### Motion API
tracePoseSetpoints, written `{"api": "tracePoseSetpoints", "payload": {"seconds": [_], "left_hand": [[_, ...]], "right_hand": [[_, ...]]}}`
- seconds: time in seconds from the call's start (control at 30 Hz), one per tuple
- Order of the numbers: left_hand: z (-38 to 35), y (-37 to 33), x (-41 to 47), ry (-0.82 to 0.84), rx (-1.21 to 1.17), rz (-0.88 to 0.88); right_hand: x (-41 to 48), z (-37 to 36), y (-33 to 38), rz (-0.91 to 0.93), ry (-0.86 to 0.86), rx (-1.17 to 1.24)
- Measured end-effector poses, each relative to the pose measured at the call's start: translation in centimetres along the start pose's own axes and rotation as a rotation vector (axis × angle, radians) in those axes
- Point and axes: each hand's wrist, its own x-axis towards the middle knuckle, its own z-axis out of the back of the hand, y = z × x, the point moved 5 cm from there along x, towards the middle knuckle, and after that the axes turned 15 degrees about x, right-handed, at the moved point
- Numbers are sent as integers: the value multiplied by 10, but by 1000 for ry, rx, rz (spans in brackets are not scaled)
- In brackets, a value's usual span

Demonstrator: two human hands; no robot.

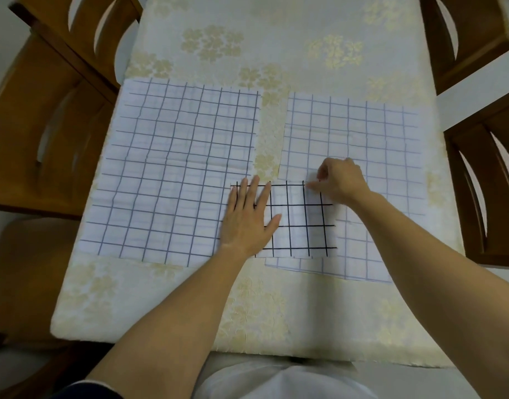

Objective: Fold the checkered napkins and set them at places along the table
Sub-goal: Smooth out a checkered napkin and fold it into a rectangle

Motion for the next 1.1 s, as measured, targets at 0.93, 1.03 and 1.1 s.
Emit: {"api": "tracePoseSetpoints", "payload": {"seconds": [0.93, 1.03, 1.1], "left_hand": [[8, -3, -1, -48, -74, -21], [2, -5, -2, -37, -31, -9], [0, -4, -2, -36, -1, 8]], "right_hand": [[6, 5, -18, -126, -71, 476], [-3, 2, -22, -185, -158, 650], [-16, -1, -24, -231, -153, 686]]}}
